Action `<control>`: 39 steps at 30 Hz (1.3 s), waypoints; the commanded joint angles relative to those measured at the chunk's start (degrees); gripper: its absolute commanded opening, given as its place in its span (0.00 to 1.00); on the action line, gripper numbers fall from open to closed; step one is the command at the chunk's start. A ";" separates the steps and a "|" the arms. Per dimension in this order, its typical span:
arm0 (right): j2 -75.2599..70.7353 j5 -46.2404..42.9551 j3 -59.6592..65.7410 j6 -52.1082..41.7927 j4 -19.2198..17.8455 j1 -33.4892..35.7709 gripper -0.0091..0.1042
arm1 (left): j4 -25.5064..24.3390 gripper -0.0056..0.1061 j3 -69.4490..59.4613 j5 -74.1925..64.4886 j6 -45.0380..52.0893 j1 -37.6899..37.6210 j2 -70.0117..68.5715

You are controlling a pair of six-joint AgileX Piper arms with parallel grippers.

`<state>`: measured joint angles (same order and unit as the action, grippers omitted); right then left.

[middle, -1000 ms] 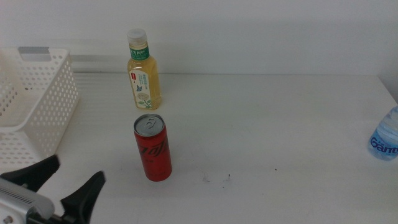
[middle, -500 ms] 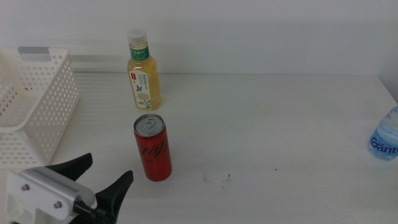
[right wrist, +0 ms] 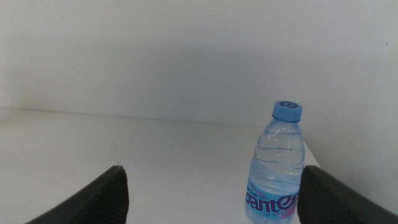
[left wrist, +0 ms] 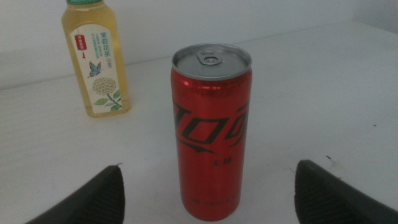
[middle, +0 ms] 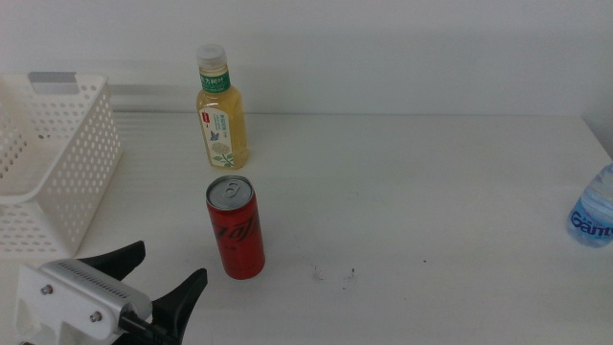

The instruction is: Use arms to grab the bottles and put them into the dustbin to the left of the table.

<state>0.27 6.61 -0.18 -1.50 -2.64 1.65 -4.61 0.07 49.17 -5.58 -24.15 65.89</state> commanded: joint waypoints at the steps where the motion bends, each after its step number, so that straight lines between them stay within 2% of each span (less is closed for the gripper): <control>1: -0.27 -0.44 0.18 -0.43 -0.20 -0.37 0.90 | 0.12 0.89 -0.07 0.60 -0.85 -0.40 0.10; 21: -0.27 -0.44 0.18 -0.43 -0.20 -0.37 0.90 | 0.48 0.89 0.18 -4.66 1.07 -0.28 0.31; 30: -0.27 -0.44 0.18 -0.43 -0.20 -0.37 0.90 | 1.20 0.89 0.94 10.14 1.03 -0.28 13.16; 39: -0.27 -0.44 0.18 -0.43 -0.20 -0.37 0.90 | 0.53 0.89 6.33 14.16 0.30 -0.28 22.49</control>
<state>0.27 6.50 -0.18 -1.50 -2.64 1.65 -4.20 5.51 62.25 -4.56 -24.15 87.80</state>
